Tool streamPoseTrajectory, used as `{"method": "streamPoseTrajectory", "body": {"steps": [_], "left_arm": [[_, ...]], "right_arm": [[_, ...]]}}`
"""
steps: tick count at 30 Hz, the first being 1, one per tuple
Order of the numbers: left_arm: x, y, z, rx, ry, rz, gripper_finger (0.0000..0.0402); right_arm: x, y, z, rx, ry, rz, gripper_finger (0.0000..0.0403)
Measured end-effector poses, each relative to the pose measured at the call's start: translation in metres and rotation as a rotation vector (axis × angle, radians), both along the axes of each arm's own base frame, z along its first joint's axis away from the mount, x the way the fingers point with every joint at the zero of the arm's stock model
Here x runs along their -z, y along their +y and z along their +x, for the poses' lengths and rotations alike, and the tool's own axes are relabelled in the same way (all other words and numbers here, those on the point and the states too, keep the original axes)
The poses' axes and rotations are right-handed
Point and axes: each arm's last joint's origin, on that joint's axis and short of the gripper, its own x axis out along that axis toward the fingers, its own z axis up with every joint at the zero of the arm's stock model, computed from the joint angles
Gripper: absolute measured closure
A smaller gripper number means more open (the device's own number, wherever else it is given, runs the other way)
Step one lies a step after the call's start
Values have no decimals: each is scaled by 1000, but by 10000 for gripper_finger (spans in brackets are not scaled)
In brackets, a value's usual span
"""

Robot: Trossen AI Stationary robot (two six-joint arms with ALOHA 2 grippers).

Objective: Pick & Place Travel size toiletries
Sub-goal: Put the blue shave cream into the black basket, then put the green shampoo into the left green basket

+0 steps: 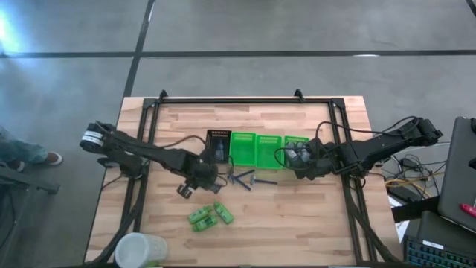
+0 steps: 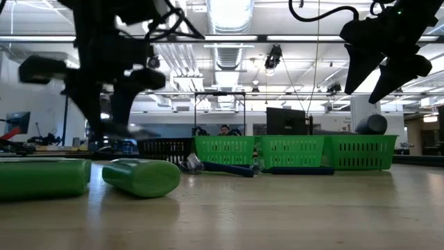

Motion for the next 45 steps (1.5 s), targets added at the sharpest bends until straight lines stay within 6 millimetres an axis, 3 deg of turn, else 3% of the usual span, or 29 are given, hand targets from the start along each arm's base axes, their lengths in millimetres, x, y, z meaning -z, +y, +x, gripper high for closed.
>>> {"method": "streamPoseTrajectory", "body": {"steps": [2, 5, 12, 15, 18, 20, 29, 37, 45], "left_arm": [[-13, 10, -2, -47, -14, 25, 262], [-27, 34, -3, -296, -72, 12, 266], [-25, 95, -6, -1417, -176, -300, 269], [-25, 99, 3, -1634, -299, -474, 268], [-33, 99, 18, -1679, -464, -654, 268], [-33, 99, 22, -1723, -509, -676, 267], [-8, 96, 11, -1870, -435, -609, 266], [-4, 99, 8, -1923, -518, -540, 215], [-6, 94, 10, -1871, -452, -595, 184]], "right_arm": [[0, 0, 0, -3, 2, -2, 35], [0, 0, 0, -1, 1, -6, 35], [0, 0, 0, 2, -1, -8, 35], [0, 0, 0, 3, -2, -9, 35], [0, 0, 0, 2, -1, -10, 35], [0, 0, 0, 2, -1, -10, 35], [0, 0, 0, -12, 7, -16, 35], [1, 0, 0, -41, 24, -30, 35], [2, -1, -1, -48, 31, -34, 35]]}}
